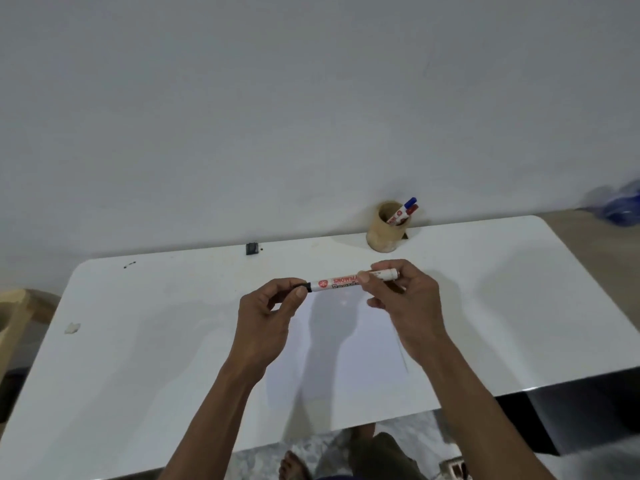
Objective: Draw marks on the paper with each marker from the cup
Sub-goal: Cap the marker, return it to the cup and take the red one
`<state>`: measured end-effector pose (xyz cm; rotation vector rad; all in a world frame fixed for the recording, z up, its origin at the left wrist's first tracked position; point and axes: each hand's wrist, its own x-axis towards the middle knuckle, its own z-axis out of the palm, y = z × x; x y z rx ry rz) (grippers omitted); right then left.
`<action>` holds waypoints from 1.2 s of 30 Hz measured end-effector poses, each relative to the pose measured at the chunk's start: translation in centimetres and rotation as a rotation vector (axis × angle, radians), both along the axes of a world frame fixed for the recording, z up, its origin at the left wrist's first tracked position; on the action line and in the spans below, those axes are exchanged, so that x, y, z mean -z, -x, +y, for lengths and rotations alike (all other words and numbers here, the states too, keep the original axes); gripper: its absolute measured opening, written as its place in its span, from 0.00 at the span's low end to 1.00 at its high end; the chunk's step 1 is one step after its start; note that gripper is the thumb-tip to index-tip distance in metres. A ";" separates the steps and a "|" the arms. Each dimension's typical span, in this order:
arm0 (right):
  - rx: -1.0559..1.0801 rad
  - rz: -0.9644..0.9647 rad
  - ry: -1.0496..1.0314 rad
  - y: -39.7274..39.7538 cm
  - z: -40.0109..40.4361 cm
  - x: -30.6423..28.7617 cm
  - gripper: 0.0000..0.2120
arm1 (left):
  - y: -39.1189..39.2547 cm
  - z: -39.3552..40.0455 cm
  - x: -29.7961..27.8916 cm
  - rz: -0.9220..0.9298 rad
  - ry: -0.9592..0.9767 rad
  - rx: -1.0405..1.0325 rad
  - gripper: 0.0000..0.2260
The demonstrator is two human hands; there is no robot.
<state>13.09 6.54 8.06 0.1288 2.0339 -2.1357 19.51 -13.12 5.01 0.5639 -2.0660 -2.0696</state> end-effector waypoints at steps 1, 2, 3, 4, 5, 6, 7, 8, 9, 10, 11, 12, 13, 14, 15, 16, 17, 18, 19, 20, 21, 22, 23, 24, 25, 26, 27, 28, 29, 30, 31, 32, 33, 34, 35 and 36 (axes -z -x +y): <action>-0.061 0.074 -0.126 0.9 1.0 -0.1 0.10 | 0.8 0.3 -0.2 0.005 -0.005 0.012 0.06; -0.132 0.140 -0.243 1.8 1.9 -0.2 0.10 | 1.6 0.7 -0.4 0.012 -0.010 0.019 0.07; -0.199 0.195 -0.343 2.7 2.6 -0.3 0.10 | 2.5 1.1 -0.7 0.020 -0.011 0.026 0.07; -0.253 0.233 -0.422 3.6 3.2 -0.3 0.10 | 3.4 1.6 -1.1 0.029 -0.004 0.034 0.07; -0.289 0.255 -0.479 4.4 3.7 -0.3 0.09 | 4.4 2.3 -1.5 0.035 0.011 0.046 0.06; -0.314 0.272 -0.517 5.1 4.1 -0.3 0.09 | 5.4 3.0 -1.9 0.040 0.032 0.062 0.05; -0.329 0.297 -0.545 5.8 4.4 -0.1 0.08 | 6.4 3.8 -2.3 0.047 0.057 0.079 0.04; -0.345 0.332 -0.566 6.4 4.6 0.1 0.08 | 7.4 4.7 -2.6 0.054 0.084 0.094 0.04; -0.361 0.365 -0.581 7.1 4.7 0.4 0.08 | 8.4 5.6 -2.9 0.057 0.111 0.104 0.03; -0.375 0.387 -0.583 7.7 4.9 0.6 0.09 | 9.4 6.5 -3.1 0.053 0.138 0.108 0.03; -0.384 0.405 -0.581 8.3 5.1 0.9 0.09 | 10.3 7.3 -3.2 0.047 0.167 0.109 0.03; -0.388 0.427 -0.584 8.9 5.4 1.2 0.10 | 11.2 7.9 -3.3 0.042 0.199 0.109 0.02; -0.386 0.452 -0.590 9.5 5.7 1.4 0.11 | 12.1 8.5 -3.4 0.038 0.229 0.111 0.02; -0.378 0.467 -0.591 10.2 6.1 1.6 0.14 | 12.9 9.1 -3.3 0.032 0.246 0.111 0.03; -0.359 0.466 -0.573 10.9 6.6 1.7 0.17 | 13.7 9.5 -3.2 0.022 0.257 0.109 0.05; -0.325 0.453 -0.536 11.6 7.1 1.7 0.21 | 14.5 9.8 -3.0 0.007 0.274 0.102 0.08; -0.278 0.439 -0.497 12.4 7.6 1.7 0.25 | 15.2 10.2 -2.6 -0.008 0.301 0.089 0.11; -0.222 0.434 -0.466 13.3 8.1 1.5 0.28 | 15.8 10.4 -2.1 -0.024 0.333 0.072 0.14; -0.163 0.437 -0.444 14.2 8.6 1.3 0.30 | 16.5 10.7 -1.5 -0.039 0.363 0.050 0.16; -0.107 0.444 -0.419 15.2 8.9 1.2 0.32 | 17.2 11.0 -0.7 -0.051 0.387 0.025 0.18; -0.055 0.449 -0.392 16.2 9.2 1.1 0.33 | 17.8 11.4 0.0 -0.058 0.403 0.002 0.20; -0.007 0.450 -0.360 17.3 9.4 1.1 0.32 | 18.5 11.8 0.8 -0.060 0.421 -0.016 0.21; 0.040 0.448 -0.323 18.3 9.4 1.2 0.31 | 19.2 12.2 1.6 -0.059 0.448 -0.031 0.23; 0.083 0.442 -0.285 19.2 9.3 1.2 0.29 | 19.8 12.6 2.4 -0.060 0.480 -0.040 0.24; 0.123 0.437 -0.256 20.1 9.2 1.3 0.27 | 20.4 12.9 3.1 -0.066 0.505 -0.041 0.26; 0.159 0.436 -0.243 20.9 9.0 1.5 0.25 | 21.0 13.2 3.6 -0.076 0.518 -0.034 0.28; 0.191 0.441 -0.240 21.6 8.8 1.6 0.23 | 21.6 13.5 4.1 -0.092 0.520 -0.023 0.30; 0.217 0.450 -0.239 22.1 8.6 1.8 0.21 | 22.0 13.8 4.3 -0.098 0.516 -0.015 0.31; 0.234 0.458 -0.239 22.6 8.4 2.0 0.19 | 22.3 14.2 4.5 -0.094 0.509 -0.008 0.32; 0.242 0.465 -0.242 23.0 8.2 2.3 0.18 | 22.6 14.5 4.5 -0.075 0.502 0.003 0.31; 0.239 0.472 -0.249 23.3 8.0 2.6 0.17 | 22.9 14.8 4.3 -0.049 0.501 0.014 0.29; 0.229 0.474 -0.260 23.6 7.8 3.0 0.17 | 23.1 15.0 4.2 -0.028 0.507 0.025 0.29; 0.218 0.468 -0.273 23.8 7.6 3.4 0.16 | 23.2 15.1 4.2 -0.016 0.519 0.033 0.30; 0.204 0.457 -0.288 23.9 7.5 3.8 0.16 | 23.3 15.1 4.2 -0.012 0.527 0.041 0.30; 0.189 0.448 -0.306 24.1 7.3 4.2 0.15 | 23.4 15.1 4.5 -0.008 0.529 0.049 0.29; 0.174 0.440 -0.325 24.2 7.2 4.6 0.15 | 23.5 15.0 4.8 0.000 0.528 0.052 0.27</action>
